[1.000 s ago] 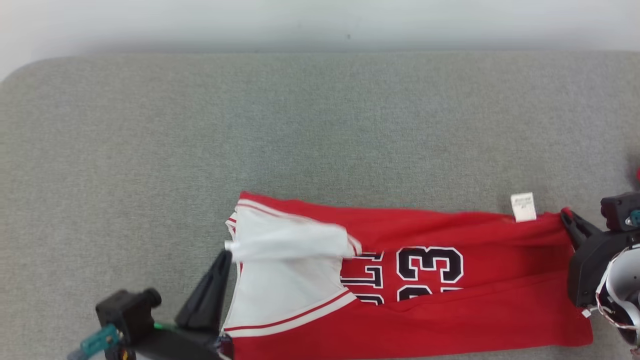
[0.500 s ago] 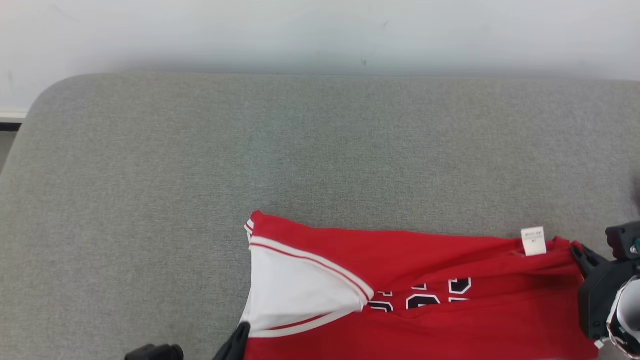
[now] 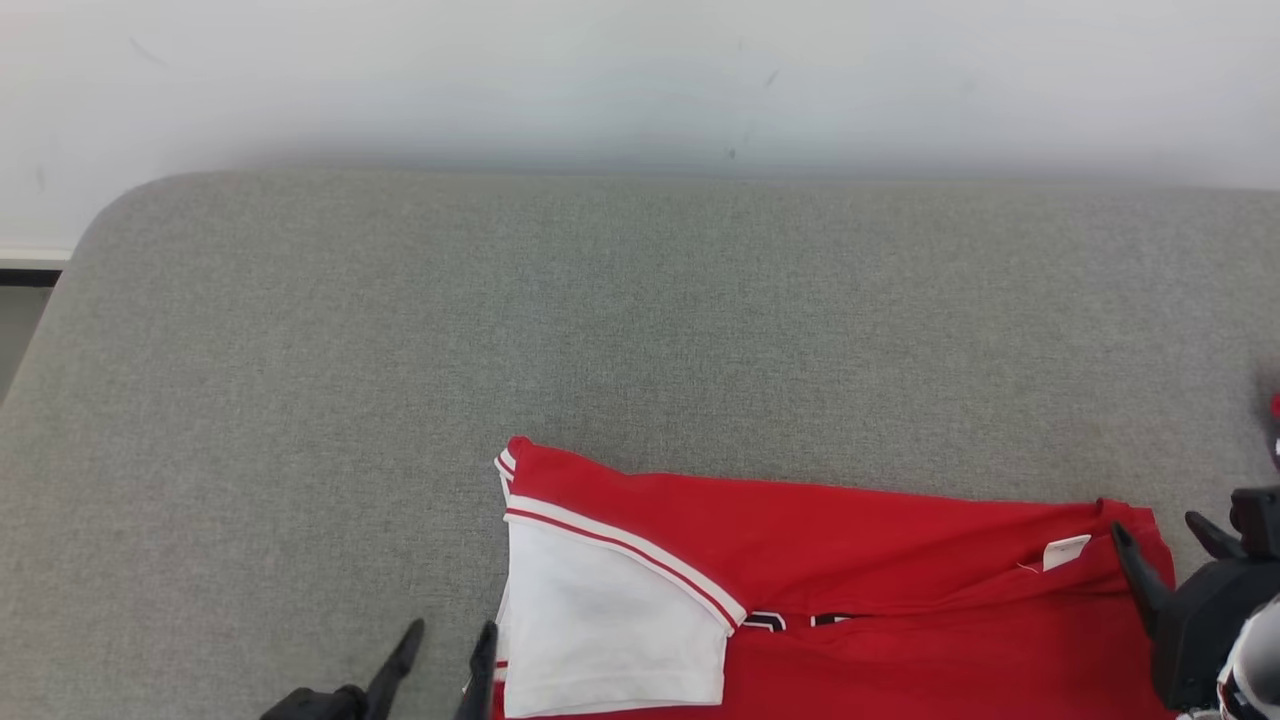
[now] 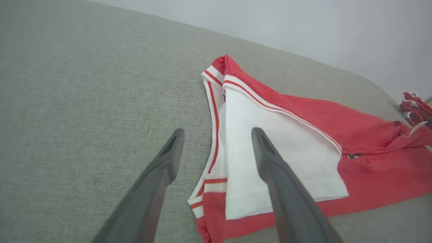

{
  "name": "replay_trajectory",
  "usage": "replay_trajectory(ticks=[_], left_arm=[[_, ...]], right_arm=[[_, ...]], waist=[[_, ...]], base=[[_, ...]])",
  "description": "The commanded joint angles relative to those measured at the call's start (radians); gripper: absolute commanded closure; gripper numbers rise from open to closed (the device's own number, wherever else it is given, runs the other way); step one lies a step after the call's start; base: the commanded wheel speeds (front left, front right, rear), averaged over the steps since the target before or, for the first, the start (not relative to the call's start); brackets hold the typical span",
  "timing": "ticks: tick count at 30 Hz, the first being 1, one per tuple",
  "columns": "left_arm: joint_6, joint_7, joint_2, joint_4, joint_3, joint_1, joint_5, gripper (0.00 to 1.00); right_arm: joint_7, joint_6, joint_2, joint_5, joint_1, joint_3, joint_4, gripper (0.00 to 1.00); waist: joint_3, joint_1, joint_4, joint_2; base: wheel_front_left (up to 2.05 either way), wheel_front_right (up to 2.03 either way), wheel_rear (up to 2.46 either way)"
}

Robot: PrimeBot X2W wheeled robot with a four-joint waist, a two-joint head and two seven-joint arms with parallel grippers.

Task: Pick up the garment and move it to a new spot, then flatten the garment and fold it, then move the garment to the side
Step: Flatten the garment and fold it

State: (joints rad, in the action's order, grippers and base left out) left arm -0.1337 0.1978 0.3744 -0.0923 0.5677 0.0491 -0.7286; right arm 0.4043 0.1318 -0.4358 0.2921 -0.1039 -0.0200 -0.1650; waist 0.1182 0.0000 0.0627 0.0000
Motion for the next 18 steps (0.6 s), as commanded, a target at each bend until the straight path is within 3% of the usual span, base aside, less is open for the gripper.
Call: replay_trajectory(ticks=[1, 6, 10, 14, 18], left_arm=[[-0.007, 0.017, -0.003, -0.005, -0.008, 0.013, 0.015, 0.0], [-0.049, 0.067, -0.024, -0.025, -0.06, 0.021, 0.131, 0.0], [-0.068, 0.068, -0.089, 0.04, -0.193, -0.013, 0.239, 0.0], [-0.041, 0.067, -0.163, 0.1, -0.325, -0.067, 0.341, 0.0], [0.02, 0.067, -0.226, 0.114, -0.415, -0.12, 0.412, 0.0]], right_arm=[[-0.008, -0.003, 0.008, 0.001, 0.016, -0.01, 0.006, 0.0], [-0.055, -0.003, 0.067, 0.0, 0.066, -0.074, 0.044, 0.0], [-0.123, -0.003, 0.141, 0.002, 0.111, -0.14, 0.063, 0.0], [-0.167, -0.003, 0.207, -0.003, 0.153, -0.188, 0.054, 0.0], [-0.184, -0.003, 0.246, -0.006, 0.177, -0.213, 0.036, 0.0]], waist=[[-0.008, 0.0, -0.001, 0.0], [-0.039, 0.0, -0.003, 0.0], [-0.069, 0.0, 0.0, 0.0], [-0.093, 0.0, -0.001, 0.0], [-0.11, 0.0, -0.005, 0.0]], base=[[0.0, 0.0, 0.0], [0.0, 0.0, 0.0], [0.0, 0.0, 0.0], [0.0, 0.0, 0.0], [0.0, 0.0, 0.0]])
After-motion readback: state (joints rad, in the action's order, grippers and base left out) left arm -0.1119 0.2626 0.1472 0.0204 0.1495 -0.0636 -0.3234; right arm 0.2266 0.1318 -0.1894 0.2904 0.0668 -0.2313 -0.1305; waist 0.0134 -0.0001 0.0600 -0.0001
